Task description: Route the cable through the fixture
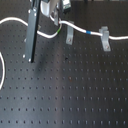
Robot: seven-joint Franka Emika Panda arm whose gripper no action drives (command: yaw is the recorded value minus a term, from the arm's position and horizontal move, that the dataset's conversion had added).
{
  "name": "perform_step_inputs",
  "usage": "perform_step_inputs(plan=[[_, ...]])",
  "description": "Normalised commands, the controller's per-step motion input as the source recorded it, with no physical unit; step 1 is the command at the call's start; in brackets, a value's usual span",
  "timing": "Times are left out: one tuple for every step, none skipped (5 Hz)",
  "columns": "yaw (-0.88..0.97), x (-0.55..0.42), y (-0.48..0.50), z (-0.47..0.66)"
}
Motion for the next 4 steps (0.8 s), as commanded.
perform_step_inputs(plan=[[0.0,0.0,0.0,0.01],[-0.1,0.038,-0.187,0.07],[-0.12,-0.003,-0.159,0.05],[-0.14,-0.048,-0.132,0.04]])
